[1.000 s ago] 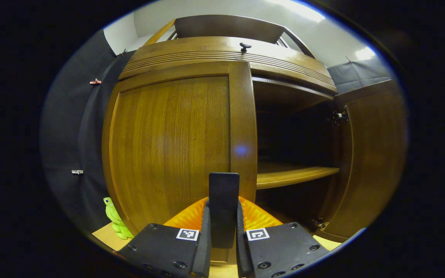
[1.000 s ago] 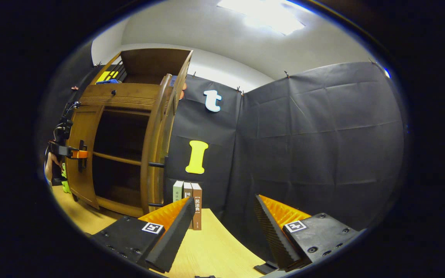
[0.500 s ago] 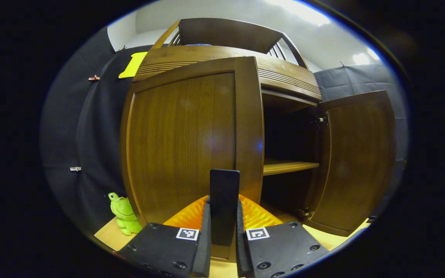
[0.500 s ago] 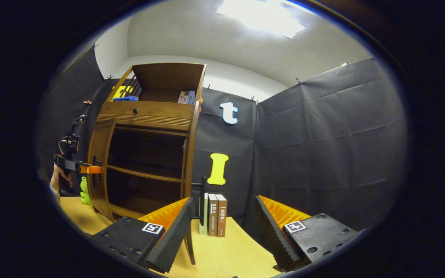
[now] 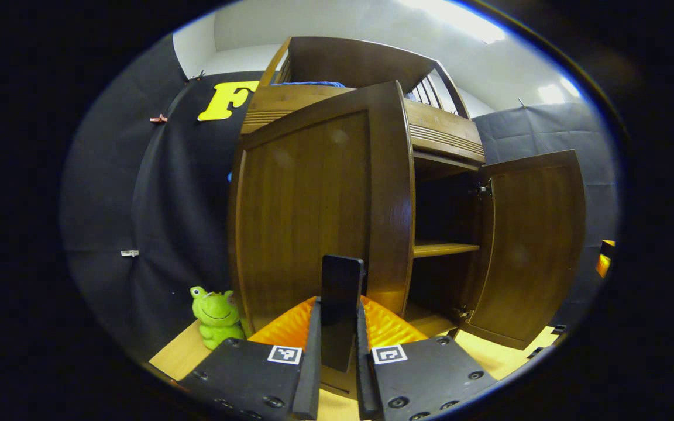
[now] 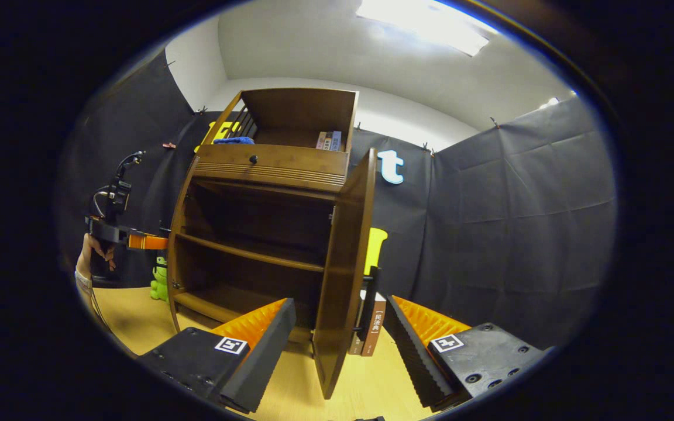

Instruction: Open the right door of the double-door shoe cabinet with the right hand, and open the left door with the left hand.

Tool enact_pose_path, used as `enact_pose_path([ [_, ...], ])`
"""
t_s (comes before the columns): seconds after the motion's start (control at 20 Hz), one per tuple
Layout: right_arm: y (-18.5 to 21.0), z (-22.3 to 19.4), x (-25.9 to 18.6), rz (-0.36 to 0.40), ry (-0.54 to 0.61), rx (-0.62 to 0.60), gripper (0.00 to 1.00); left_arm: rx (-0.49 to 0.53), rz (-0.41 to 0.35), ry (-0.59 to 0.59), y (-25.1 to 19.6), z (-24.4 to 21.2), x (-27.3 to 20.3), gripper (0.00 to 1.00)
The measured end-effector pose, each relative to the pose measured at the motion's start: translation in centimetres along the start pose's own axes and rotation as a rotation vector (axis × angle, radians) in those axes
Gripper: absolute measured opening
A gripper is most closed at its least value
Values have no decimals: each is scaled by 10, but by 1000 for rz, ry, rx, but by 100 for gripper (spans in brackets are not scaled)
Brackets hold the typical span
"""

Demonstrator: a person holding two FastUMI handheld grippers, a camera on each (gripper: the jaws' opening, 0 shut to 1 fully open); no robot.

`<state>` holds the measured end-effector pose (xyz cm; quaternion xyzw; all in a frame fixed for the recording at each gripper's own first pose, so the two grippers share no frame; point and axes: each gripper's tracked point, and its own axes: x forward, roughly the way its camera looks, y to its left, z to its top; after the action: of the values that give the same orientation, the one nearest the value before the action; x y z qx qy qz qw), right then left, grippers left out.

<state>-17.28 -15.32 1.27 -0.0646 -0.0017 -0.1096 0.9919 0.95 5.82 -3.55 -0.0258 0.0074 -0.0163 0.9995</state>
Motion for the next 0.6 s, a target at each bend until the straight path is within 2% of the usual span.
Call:
enact_pose_path([
  [0.25,38,2,4,75,-6,8,98,-9,19,-6,22,2,-21,28],
  [0.35,42,2,6,78,-7,-4,95,-6,25,-8,28,2,-27,27],
  [0.6,57,4,12,98,-3,11,98,1,53,-6,45,3,-40,25],
])
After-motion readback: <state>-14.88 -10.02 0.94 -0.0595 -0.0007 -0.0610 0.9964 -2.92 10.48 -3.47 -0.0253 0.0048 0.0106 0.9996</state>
